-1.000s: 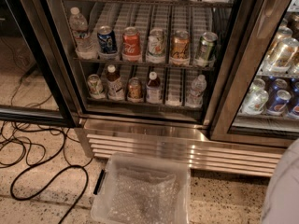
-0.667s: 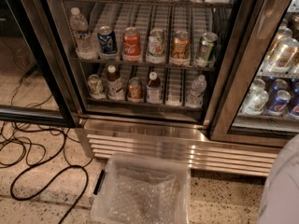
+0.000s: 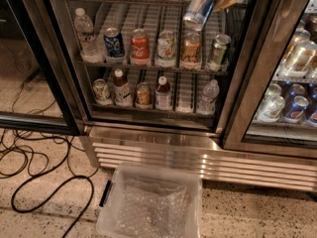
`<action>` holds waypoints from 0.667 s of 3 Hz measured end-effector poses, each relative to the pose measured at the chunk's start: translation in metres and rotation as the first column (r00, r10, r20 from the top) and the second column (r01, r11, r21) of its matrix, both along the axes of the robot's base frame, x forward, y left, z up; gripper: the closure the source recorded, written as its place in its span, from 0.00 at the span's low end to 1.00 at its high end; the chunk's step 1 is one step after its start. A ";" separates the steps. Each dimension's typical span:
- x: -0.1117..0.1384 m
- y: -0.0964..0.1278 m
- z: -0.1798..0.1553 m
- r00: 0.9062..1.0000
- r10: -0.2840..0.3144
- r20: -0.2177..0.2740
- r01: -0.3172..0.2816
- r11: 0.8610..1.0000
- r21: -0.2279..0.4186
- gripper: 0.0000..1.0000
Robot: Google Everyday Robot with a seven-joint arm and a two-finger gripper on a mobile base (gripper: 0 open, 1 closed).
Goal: Pick redbull can from top shelf of fridge
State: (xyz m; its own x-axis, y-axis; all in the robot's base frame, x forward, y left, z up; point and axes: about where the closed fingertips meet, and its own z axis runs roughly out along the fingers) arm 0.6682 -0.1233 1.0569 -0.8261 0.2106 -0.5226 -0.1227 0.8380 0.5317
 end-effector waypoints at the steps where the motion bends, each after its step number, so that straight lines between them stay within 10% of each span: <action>1: -0.036 0.028 -0.022 0.988 0.086 -0.126 -0.069 0.989 0.132 1.00; 2: -0.066 0.054 -0.039 0.958 0.186 -0.218 -0.134 0.963 0.232 1.00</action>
Offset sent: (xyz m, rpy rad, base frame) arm -0.1083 0.0786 -0.0528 0.3265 0.3689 0.2627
